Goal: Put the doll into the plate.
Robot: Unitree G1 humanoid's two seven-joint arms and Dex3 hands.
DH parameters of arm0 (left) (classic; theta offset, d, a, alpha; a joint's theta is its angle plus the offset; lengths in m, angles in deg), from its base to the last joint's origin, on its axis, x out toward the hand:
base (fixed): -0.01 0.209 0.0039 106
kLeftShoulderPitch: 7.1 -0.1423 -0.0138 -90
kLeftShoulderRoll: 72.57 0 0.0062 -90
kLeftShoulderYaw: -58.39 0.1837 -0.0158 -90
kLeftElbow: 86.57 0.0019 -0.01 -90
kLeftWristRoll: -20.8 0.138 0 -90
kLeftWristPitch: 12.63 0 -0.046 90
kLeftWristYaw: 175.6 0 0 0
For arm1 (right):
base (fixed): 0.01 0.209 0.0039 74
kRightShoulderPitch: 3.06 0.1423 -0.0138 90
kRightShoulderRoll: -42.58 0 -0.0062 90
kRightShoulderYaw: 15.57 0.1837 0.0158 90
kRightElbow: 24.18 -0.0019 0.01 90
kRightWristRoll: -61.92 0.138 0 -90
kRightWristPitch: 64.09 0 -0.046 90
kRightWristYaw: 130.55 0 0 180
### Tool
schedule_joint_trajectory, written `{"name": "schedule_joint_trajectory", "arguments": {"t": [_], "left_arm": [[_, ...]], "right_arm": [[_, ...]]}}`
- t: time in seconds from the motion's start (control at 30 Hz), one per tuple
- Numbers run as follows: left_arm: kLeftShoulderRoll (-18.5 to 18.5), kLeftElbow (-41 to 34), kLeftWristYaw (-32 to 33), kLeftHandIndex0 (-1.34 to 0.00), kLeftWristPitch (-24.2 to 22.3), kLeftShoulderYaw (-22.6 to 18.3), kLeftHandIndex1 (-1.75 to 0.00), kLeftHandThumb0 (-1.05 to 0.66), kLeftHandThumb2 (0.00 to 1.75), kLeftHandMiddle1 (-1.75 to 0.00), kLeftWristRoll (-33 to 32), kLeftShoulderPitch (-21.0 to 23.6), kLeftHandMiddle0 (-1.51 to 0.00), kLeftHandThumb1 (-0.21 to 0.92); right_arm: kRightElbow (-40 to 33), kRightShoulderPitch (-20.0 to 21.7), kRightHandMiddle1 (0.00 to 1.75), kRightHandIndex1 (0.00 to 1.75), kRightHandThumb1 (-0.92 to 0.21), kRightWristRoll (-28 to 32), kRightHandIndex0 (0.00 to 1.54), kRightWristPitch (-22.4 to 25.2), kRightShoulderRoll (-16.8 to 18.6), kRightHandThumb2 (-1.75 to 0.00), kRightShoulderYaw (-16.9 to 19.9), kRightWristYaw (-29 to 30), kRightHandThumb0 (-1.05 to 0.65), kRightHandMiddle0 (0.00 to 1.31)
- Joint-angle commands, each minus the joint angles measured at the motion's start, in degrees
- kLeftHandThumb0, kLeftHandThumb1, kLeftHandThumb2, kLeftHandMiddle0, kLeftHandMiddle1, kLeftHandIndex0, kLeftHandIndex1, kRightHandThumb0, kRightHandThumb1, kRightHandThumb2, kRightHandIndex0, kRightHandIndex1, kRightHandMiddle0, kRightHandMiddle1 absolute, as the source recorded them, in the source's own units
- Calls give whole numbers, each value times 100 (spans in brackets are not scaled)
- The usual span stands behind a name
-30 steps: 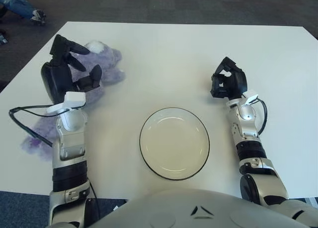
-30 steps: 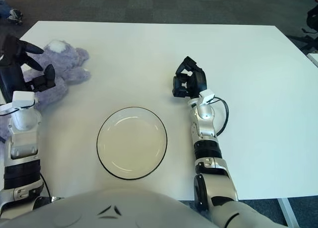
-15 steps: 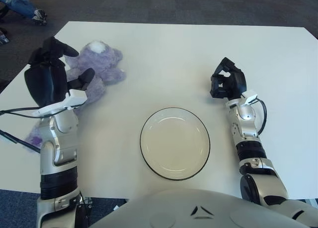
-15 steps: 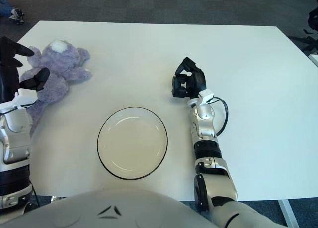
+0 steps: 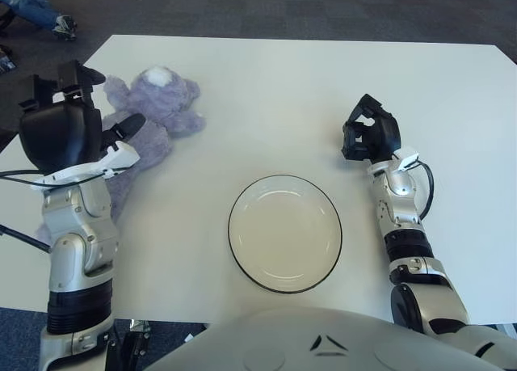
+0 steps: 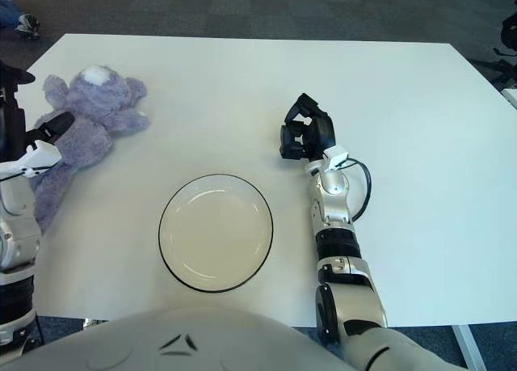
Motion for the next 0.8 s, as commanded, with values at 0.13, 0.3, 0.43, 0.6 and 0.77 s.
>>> {"name": "schedule_joint_trajectory", "arguments": {"t": [0.13, 0.3, 0.43, 0.6, 0.77], "left_arm": [[27, -205, -426, 0, -451, 188, -95, -92, 42, -51, 305, -15, 0, 92], [27, -167, -506, 0, -595, 284, -88, -96, 37, -45, 348, 35, 0, 92], [27, -162, -600, 0, -712, 335, -85, -96, 34, -42, 347, 62, 0, 90], [24, -183, -782, 0, -843, 396, -80, -95, 32, -35, 351, 80, 0, 88], [-39, -257, -1124, 0, -916, 456, -74, -96, 33, -28, 304, 53, 0, 88]], "right_arm": [[-180, -103, 175, 175, -32, -46, 129, 33, 5, -132, 12, 128, -48, 61], [-206, -117, 175, 175, -32, -87, 129, 29, 4, -132, 0, 188, -48, 62], [-192, -113, 175, 175, -31, -69, 129, 24, -2, -133, -4, 179, -48, 62], [-180, -108, 175, 175, -30, -50, 130, 18, -5, -134, -4, 163, -49, 63], [-183, -106, 175, 175, -30, -17, 130, 36, -9, -135, -5, 123, -49, 63]]}}
